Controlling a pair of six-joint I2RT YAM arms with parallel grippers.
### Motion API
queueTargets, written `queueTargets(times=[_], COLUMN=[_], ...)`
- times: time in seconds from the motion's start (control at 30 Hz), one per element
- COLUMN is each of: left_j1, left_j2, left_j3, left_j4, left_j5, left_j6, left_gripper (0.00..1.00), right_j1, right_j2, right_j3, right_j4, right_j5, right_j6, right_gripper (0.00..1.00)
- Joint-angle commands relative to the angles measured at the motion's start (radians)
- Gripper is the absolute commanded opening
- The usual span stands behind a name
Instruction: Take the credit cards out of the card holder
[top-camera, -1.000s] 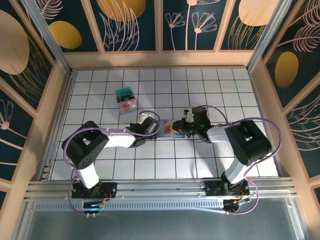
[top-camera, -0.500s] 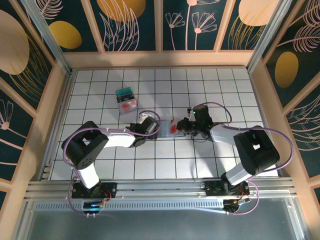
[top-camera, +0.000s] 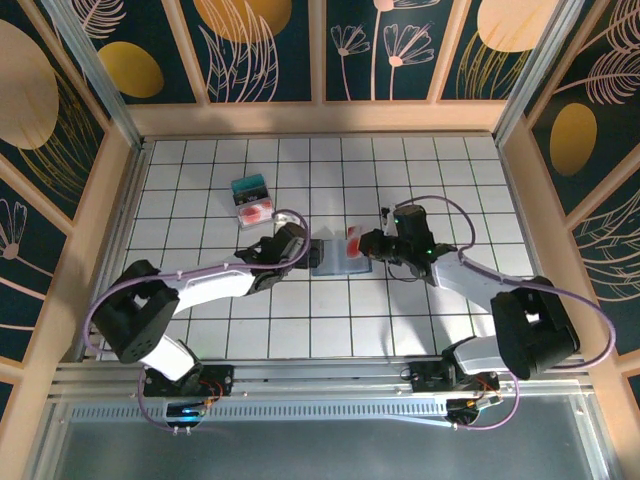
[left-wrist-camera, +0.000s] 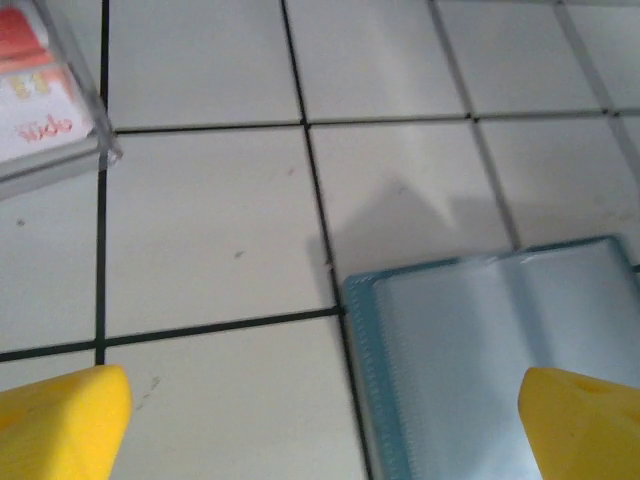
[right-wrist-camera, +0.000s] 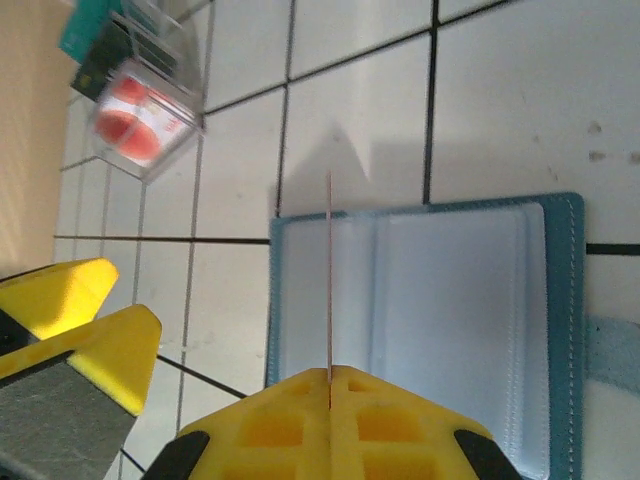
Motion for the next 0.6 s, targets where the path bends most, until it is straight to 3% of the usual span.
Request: queueTargets(times=[0.0, 0.4, 0.57], left_j1=[0.048, 0.12, 0.122], left_j2=[-0.094, -0.197, -0.179], left_j3=[-0.046, -0.087, -0.086], left_j4=[0.148, 0.441, 0.557], left_j5=[0.135, 0.423, 0.552], left_j6=[-0.066, -0.098, -0.096], left_gripper=[0.99, 0.99, 0.9], right_j1=[-0.016, -0.024, -0.024], right_j2=[-0.067, -0.206, -0.219], right_j3=[-0.023, -0.085, -0.113], right_j4=[0.078, 0.397, 0.564], right_j5=[-0.005, -0.186, -0.286], right_j6=[-0.034, 0.016, 0.078], right_gripper=[0.0, 0.0, 0.0])
